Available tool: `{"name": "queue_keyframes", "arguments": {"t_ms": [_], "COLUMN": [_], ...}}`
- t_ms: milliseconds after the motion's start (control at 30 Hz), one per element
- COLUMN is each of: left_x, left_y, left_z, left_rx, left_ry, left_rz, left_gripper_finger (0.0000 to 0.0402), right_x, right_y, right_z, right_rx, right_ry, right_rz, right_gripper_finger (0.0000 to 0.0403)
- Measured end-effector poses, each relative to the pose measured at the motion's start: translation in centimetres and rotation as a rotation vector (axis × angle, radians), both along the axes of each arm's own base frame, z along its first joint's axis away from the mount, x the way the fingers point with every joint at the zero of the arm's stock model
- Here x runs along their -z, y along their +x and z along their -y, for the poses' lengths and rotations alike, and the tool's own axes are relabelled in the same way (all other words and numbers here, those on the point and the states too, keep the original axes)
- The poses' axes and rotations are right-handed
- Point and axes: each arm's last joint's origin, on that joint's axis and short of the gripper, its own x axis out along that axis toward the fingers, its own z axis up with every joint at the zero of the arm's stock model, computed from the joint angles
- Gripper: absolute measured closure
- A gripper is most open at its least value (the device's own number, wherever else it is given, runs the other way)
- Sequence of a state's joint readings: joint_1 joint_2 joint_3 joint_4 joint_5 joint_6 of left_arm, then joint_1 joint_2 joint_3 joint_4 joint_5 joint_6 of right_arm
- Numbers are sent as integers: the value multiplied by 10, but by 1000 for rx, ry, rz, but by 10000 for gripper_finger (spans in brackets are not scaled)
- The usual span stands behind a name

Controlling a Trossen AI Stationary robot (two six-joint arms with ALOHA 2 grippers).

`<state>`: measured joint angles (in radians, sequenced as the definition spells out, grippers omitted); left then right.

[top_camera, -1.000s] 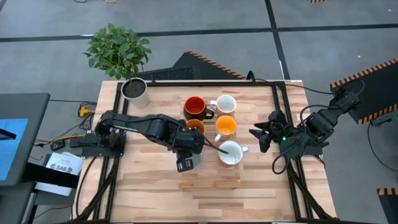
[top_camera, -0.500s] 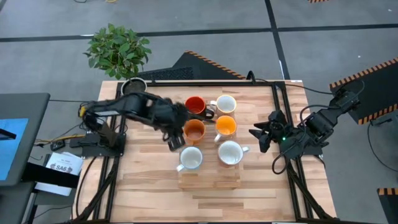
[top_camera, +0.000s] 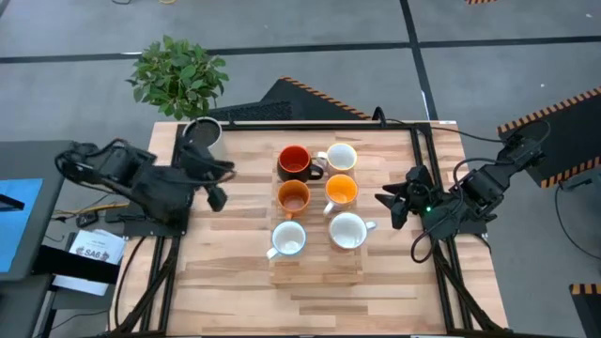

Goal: Place coffee mugs
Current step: Return to Home Position

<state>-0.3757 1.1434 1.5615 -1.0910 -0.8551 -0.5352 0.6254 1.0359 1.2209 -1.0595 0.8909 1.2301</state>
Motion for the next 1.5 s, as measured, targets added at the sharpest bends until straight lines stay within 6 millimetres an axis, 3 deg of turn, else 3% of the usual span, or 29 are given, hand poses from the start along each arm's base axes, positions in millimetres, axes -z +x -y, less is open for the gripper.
{"name": "queue_keyframes", "arguments": {"t_ms": [233,333,567,833,1000,1267,1500], "left_x": [56,78,131,177,204,235,251], "left_y": [-7,-17,-45,-71,-80,-85,-80], "left_z": [-8,-15,-36,-41,-42,-43,-42], "left_rx": [448,521,504,486,475,472,466], "left_ry": [-13,-7,-24,-105,-128,-123,-132], "left_rz": [415,550,698,757,793,838,782], "left_gripper_finger": [401,401,401,401,401,401,402], "right_x": [0,0,-1,-2,-2,-1,0], "right_y": [0,0,1,3,2,2,1], "right_z": [0,0,-2,-3,-3,-3,-5], "right_rx": [0,-4,-31,-44,-44,-54,-83], "right_ry": [-1,-7,36,60,59,75,125], "right_rz": [-1,-5,-3,8,6,-1,-21], "right_gripper_finger": [188,188,188,195,241,381,364]}}
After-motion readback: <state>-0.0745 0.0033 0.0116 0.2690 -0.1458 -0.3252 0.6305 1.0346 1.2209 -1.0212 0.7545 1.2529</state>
